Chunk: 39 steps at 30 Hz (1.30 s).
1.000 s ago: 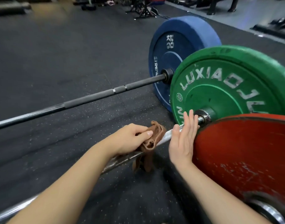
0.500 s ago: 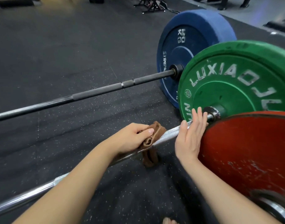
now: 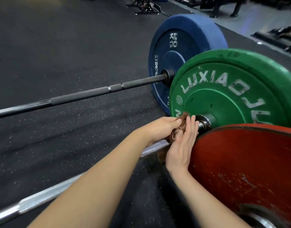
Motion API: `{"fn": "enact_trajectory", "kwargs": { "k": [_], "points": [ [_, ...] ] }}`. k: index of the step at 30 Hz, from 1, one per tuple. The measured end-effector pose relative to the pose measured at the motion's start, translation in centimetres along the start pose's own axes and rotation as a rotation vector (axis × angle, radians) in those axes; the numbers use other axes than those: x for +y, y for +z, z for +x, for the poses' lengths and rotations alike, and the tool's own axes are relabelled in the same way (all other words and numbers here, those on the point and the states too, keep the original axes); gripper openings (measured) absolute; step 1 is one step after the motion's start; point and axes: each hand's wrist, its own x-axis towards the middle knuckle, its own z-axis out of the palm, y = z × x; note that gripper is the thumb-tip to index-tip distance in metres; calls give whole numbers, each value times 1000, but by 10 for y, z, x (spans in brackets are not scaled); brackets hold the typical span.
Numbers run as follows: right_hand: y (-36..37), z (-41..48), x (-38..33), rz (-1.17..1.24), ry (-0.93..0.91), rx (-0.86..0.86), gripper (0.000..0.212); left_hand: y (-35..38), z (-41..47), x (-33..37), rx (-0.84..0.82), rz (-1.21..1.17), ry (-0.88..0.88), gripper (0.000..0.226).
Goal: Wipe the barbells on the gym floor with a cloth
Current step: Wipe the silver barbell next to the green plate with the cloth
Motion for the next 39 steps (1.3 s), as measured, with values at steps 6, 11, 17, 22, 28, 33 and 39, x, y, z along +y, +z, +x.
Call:
{"fn": "enact_trajectory", "kwargs": {
  "k": [6,11,17,22,28,33,39],
  "points": [
    [0,2,0,-29,-11,-6,62,8,6,0,4,-151,-31,33],
    [-2,2,-2,-52,-26,-25,66,-14,-8,-10,57,-80,-15,31],
    [-1,2,-6,-27,14,-27,67,-29,-35,-16,48,-97,-21,26],
    [-1,2,-7,-52,8,-7,70,-17,-21,-13,23,-206,-4,25],
    [-3,5,-8,67,37,28,62,5,13,14,9,-41,-23,28],
    [-1,5,-6,79,38,26,61,4,16,15,14,-22,-76,26],
    [-3,4,-9,38,21,10,70,-27,-22,-3,3,-83,-67,27]
  ]
}}
